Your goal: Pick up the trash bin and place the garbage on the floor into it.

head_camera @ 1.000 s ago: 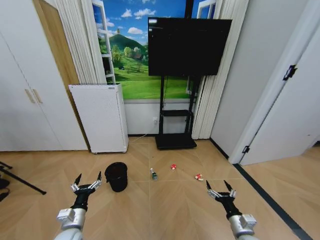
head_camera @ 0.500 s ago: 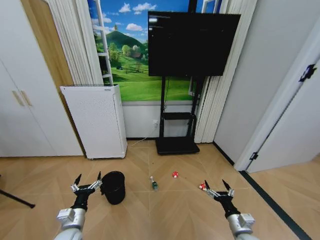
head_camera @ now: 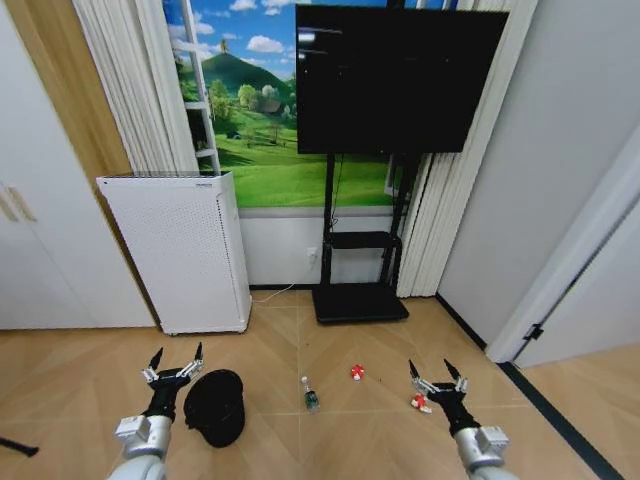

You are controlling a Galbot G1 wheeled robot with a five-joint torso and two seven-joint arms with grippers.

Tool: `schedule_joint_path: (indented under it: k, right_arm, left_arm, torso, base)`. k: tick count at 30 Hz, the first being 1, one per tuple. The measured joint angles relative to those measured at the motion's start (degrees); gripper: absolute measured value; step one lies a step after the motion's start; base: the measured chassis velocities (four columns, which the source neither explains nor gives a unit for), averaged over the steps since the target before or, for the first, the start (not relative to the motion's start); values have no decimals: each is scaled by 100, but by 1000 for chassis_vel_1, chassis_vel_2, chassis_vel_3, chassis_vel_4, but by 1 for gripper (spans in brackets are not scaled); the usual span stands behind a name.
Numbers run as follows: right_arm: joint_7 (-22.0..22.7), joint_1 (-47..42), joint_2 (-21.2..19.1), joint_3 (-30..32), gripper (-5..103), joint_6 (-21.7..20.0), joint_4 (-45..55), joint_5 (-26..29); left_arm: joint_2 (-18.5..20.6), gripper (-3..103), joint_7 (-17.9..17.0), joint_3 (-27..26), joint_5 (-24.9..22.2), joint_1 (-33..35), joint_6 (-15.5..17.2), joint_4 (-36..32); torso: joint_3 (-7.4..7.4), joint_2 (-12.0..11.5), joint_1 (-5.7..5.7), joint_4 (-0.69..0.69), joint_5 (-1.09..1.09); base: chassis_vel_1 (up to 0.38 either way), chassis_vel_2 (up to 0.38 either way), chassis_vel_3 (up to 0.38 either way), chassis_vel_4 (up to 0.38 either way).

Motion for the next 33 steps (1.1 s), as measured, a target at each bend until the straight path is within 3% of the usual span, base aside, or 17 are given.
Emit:
schedule_joint_path:
  k: [21, 33]
  right_arm:
    - [106, -10, 13, -49, 100, 150, 5, -6]
    - [311, 53, 32, -145, 100, 199, 38, -34]
  left_arm:
    - [-5, 100, -45, -1, 57, 20, -29, -10]
    - [15, 100, -112, 29, 51, 17, -48, -17]
  torso:
    - [1, 0, 1, 1, -2]
    - [-1, 1, -3, -1, -2]
  base:
    - [-216, 218, 228, -223]
    - [-32, 29, 16, -24]
